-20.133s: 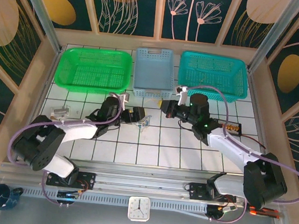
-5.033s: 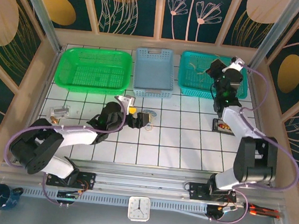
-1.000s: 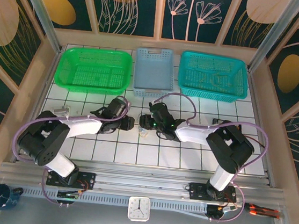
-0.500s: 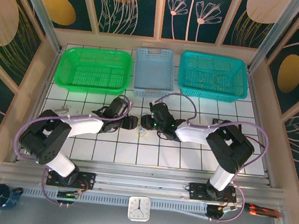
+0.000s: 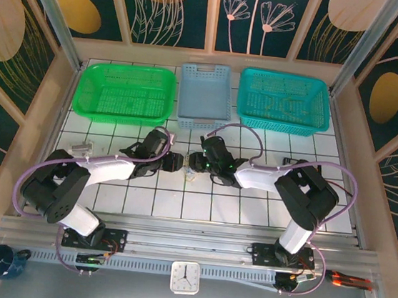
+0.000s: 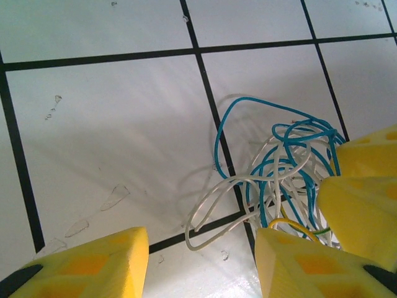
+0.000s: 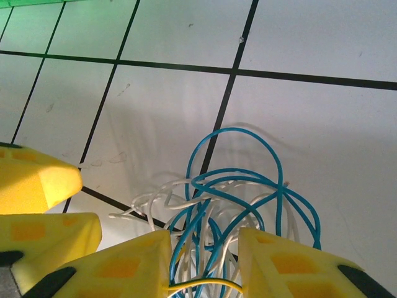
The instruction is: Untangle the cables
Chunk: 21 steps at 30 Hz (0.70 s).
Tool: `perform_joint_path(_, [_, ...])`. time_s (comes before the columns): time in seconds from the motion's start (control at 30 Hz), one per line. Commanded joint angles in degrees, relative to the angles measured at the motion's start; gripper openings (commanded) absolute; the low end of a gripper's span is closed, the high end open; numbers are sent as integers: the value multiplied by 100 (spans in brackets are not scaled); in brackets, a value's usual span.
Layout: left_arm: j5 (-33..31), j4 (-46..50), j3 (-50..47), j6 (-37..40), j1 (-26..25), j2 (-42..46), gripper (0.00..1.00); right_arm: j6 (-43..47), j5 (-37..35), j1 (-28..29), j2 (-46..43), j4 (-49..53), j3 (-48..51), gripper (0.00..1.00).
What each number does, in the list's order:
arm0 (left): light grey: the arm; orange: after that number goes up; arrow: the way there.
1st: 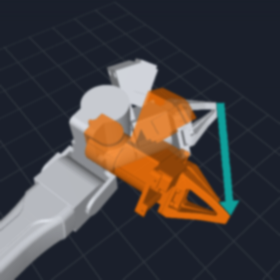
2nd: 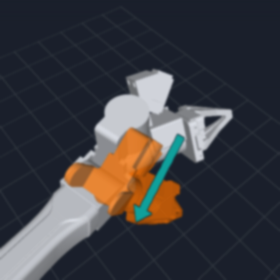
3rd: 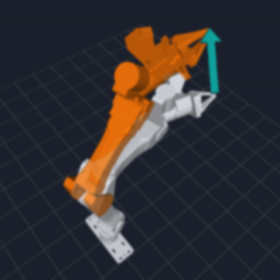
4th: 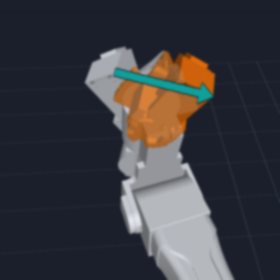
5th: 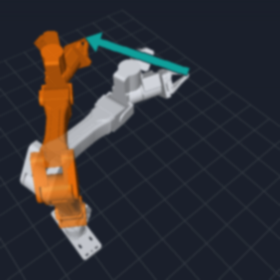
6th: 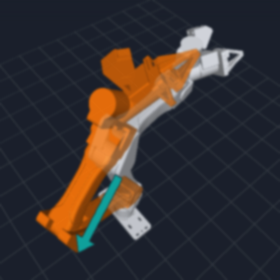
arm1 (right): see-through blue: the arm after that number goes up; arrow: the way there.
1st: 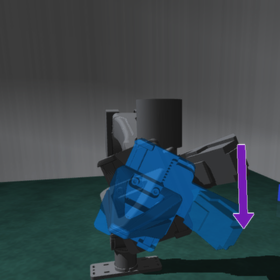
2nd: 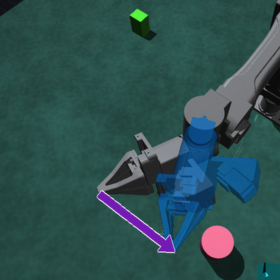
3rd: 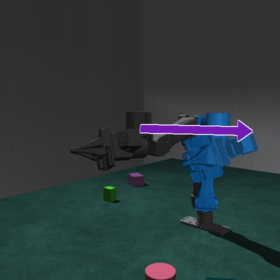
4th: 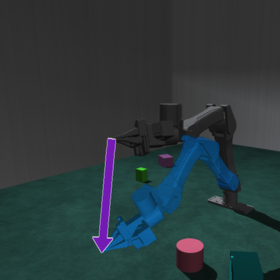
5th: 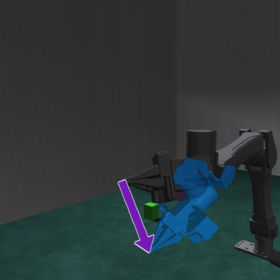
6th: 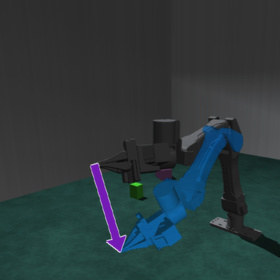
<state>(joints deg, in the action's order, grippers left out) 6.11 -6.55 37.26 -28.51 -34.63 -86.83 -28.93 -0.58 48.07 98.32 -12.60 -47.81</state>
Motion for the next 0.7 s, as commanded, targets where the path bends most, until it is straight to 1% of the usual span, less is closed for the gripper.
perform_joint_path(0.0, [187, -187, -108, 95, -34, 49, 48, 100, -63, -96, -21, -66, 135, 35])
perform_joint_path(0.03, [226, -216, -129, 111, -42, 67, 48, 127, -65, -111, -9, -95, 140, 35])
perform_joint_path(0.17, [329, -312, -201, 205, -37, 96, 47, 261, 362, -264, 21, -230, 144, 35])
perform_joint_path(0.27, [399, -347, -201, 257, -37, 57, 45, 308, 533, -344, 48, -305, 150, 35])
perform_joint_path(0.67, [621, -535, -79, 285, -58, -166, 41, 291, 613, -389, 101, -365, 196, 34])
